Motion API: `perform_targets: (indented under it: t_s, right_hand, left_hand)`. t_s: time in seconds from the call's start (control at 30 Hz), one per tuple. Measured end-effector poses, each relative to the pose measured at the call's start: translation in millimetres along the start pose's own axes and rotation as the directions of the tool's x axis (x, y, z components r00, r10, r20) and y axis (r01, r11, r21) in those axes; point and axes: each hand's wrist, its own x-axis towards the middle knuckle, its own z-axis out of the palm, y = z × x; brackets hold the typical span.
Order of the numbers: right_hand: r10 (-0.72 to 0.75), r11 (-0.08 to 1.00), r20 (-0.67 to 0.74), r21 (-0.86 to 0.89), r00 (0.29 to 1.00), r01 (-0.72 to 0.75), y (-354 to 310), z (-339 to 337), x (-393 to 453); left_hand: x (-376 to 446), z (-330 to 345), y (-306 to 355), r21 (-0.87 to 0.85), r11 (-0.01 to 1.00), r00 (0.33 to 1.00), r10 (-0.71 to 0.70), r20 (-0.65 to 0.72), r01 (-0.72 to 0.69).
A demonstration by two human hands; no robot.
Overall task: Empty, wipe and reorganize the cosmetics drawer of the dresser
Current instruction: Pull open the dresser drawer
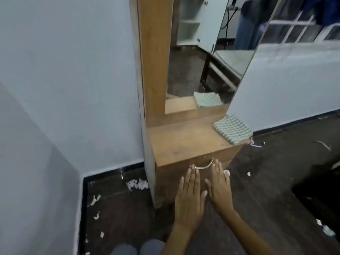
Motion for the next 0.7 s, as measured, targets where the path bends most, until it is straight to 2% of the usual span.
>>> perform_targets:
  t_s: [0.07,0.23,0.43,0.7]
  right_hand:
    - [-0.061,0.998,0.018,-0.030,0.998,0.062,-5,20,5]
    - [-0.056,0.996,0.057,-0.063,0.997,0.060,-15,36,9]
    - [-0.022,0.996,0.088,-0.083,0.996,0.029,-16,26,20]
    - [-0.064,0.998,0.215,-0.010,0.975,0.068,-7,-12,0]
  left_hand:
    - [-2,11,-12,0.044,0.999,1.000,0.001,-0.004,-0.001]
    - [-22,15,-14,0.073,0.996,0.999,-0.049,0.009,0.048]
    - [-20,2,-8,0.128,0.986,0.994,-0.105,-0.002,0.105]
    - [-9,-15,6,0.180,0.981,0.997,-0.074,0.018,0.069]
